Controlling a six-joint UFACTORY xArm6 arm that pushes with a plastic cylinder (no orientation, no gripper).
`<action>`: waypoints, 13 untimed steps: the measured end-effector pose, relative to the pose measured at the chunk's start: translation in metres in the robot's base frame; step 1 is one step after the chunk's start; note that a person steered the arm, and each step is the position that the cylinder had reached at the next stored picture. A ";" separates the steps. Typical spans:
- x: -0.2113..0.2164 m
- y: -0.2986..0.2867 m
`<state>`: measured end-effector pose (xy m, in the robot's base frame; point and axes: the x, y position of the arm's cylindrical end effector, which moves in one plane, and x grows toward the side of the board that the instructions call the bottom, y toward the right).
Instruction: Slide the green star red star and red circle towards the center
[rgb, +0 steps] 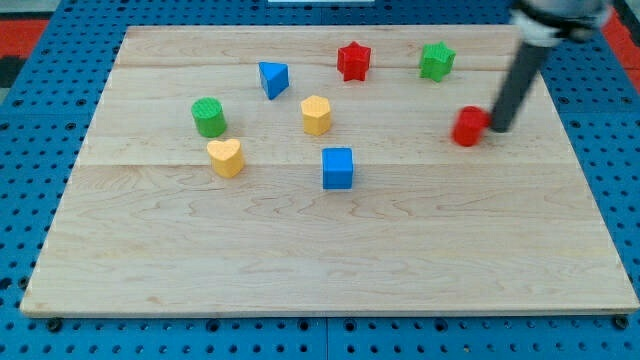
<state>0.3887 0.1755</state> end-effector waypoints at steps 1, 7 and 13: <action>-0.004 0.001; -0.125 -0.016; -0.111 -0.140</action>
<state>0.2775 0.0355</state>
